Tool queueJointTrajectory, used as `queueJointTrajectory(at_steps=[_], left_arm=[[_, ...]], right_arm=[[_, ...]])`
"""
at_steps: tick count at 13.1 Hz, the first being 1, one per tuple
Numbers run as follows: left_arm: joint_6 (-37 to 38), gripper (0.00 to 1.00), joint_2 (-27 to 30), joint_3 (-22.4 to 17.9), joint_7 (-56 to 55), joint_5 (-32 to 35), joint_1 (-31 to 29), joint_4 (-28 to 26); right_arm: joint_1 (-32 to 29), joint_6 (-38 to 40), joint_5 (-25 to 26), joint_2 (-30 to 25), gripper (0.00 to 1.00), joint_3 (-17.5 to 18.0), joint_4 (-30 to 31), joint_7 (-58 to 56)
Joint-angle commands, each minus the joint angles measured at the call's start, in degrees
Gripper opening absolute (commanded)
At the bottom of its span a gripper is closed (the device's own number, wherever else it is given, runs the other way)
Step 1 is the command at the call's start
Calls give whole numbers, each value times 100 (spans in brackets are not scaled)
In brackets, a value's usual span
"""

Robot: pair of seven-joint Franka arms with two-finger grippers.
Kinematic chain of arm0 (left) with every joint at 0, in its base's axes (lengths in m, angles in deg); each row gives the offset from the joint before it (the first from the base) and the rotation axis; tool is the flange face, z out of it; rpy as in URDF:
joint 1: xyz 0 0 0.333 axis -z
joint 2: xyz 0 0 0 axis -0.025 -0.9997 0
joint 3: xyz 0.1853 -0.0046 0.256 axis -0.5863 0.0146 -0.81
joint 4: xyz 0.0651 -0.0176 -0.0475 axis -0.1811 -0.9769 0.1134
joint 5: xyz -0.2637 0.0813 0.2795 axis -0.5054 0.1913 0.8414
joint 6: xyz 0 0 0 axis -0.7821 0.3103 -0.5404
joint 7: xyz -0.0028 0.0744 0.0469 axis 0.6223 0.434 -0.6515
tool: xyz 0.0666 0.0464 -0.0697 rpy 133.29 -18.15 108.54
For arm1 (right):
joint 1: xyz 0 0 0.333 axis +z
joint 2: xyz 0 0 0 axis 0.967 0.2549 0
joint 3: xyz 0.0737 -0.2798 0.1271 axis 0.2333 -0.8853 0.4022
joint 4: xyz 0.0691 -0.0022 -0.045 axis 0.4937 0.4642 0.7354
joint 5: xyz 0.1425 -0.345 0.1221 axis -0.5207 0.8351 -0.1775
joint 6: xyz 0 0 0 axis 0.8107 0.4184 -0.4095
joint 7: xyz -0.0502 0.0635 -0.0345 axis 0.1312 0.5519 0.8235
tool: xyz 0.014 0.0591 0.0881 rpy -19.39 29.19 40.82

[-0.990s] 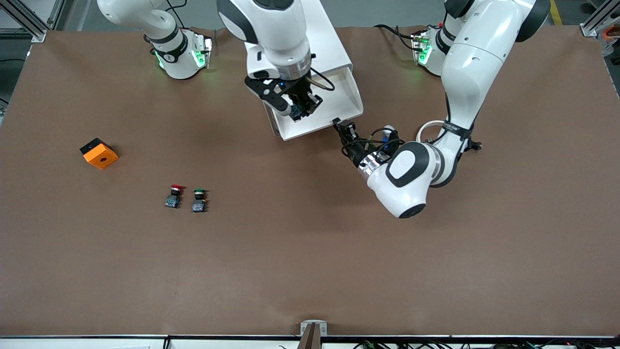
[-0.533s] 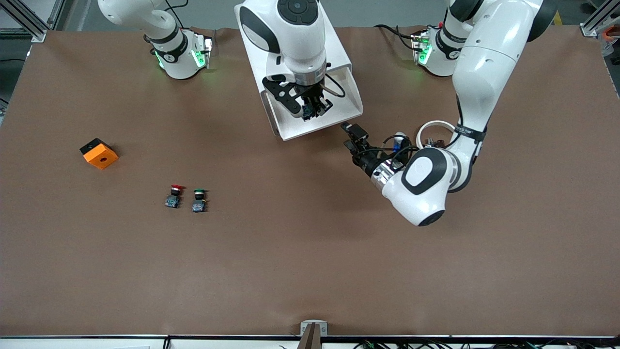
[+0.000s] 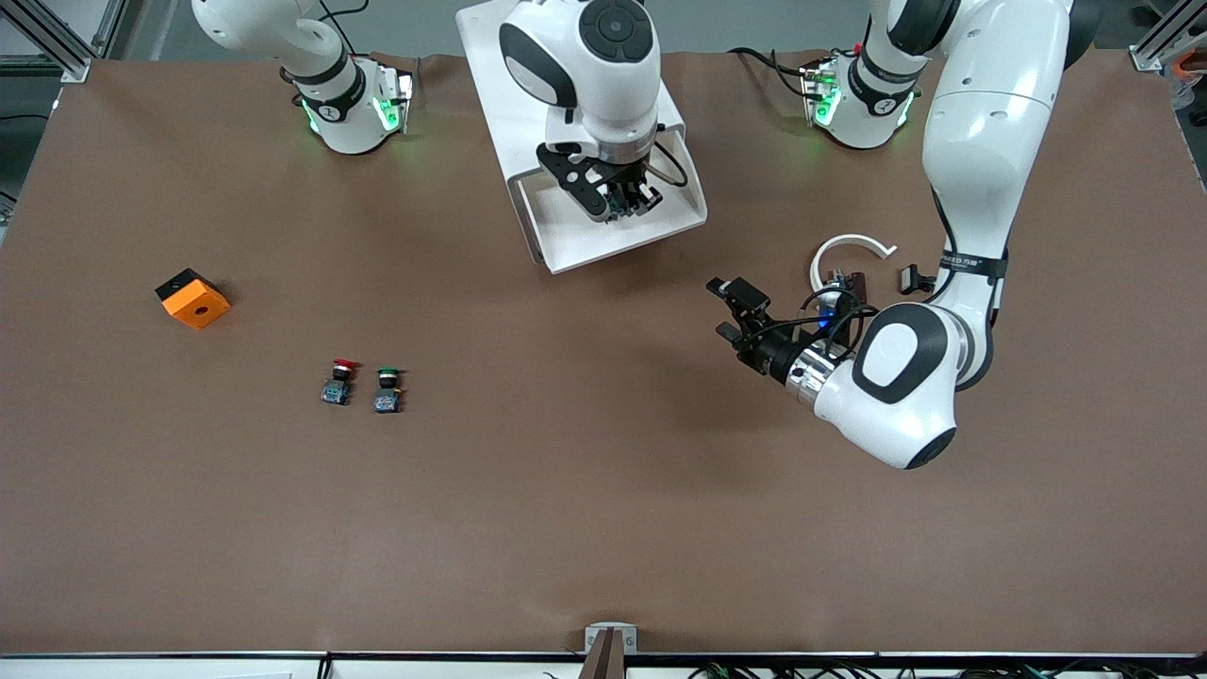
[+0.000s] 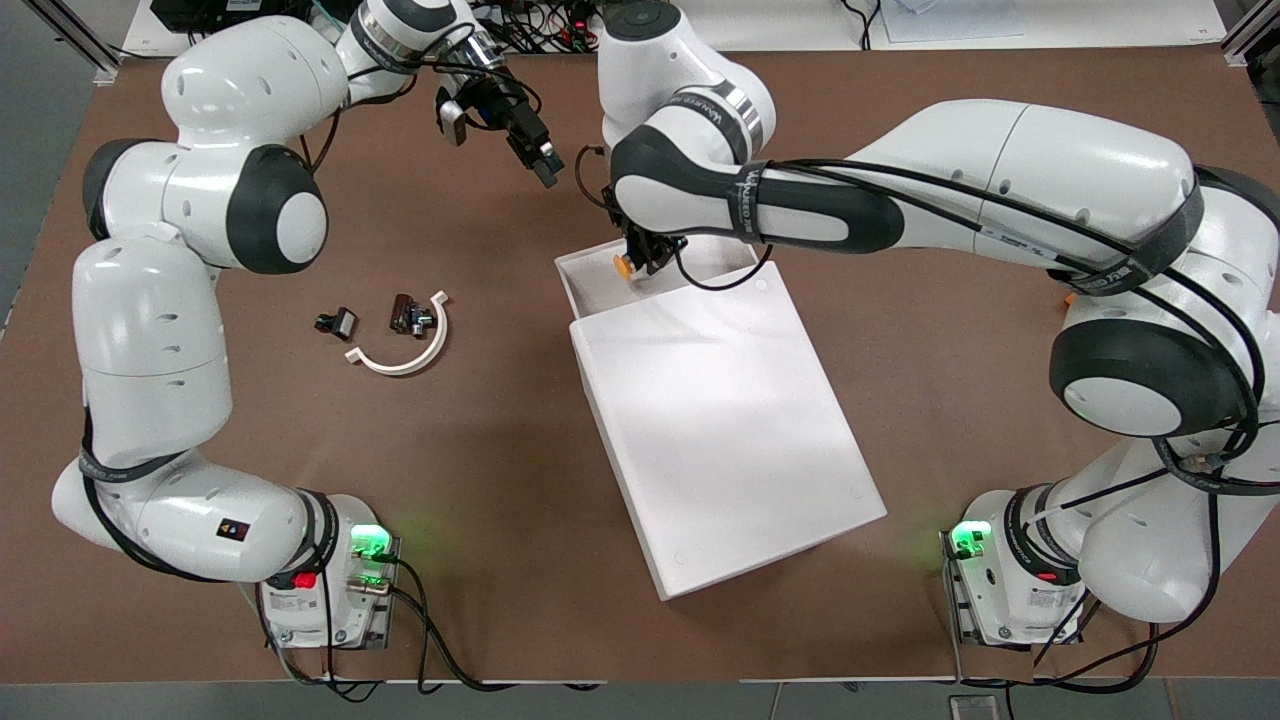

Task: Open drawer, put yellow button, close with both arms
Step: 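Lower the yellow button into the open drawer and open the right gripper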

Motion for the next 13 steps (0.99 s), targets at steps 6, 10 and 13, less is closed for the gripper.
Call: queueJointTrajectory(at_steps=[6,10,13], left_arm=[[70,100,1,-473,571,191,-10,80],[53,100,19,-563,1292,366,-10,281],[-35,100,71,-545,2344,1059,43,414]], right_arm=[[32,11,-131,149,34,-52,-11,71],[-30,46,-70,61,100,-78,-169,-16],[-204,614,-87,-88,100,-96,-764,-34]])
